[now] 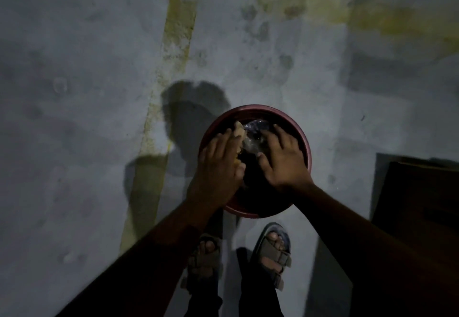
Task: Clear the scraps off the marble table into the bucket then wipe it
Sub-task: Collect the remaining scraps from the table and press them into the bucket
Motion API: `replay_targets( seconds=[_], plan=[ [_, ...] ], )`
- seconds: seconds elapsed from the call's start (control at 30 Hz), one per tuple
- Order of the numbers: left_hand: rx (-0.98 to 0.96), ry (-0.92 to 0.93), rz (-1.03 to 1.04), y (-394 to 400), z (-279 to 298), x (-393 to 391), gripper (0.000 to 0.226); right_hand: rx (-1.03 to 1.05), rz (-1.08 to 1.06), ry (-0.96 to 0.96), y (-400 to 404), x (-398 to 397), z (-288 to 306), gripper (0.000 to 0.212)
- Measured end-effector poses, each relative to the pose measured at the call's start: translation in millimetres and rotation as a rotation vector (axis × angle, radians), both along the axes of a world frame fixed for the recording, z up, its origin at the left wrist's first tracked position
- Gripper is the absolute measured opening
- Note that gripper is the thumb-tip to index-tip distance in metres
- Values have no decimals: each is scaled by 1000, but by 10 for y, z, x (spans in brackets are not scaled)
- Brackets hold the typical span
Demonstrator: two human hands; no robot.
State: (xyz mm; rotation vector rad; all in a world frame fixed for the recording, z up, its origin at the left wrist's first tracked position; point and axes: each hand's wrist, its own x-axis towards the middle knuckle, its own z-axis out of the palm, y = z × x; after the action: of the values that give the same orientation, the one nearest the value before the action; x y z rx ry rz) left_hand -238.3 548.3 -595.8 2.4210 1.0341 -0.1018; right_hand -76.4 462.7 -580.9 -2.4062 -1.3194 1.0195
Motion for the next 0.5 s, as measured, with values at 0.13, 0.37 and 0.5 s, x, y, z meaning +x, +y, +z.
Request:
replay_targets(
  seconds=[0.13,0.37,0.5],
  plan=[
    [9,166,-226,11,-459,2,70,-226,221,-8,94,-107,-380,75],
    [42,184,-208,-26,-521,86,71,-194,238,-36,34,-153,-506,74],
    [156,130,-186,-57,80,2,73,-73,133,-89,-93,-202,102,81]
  ],
)
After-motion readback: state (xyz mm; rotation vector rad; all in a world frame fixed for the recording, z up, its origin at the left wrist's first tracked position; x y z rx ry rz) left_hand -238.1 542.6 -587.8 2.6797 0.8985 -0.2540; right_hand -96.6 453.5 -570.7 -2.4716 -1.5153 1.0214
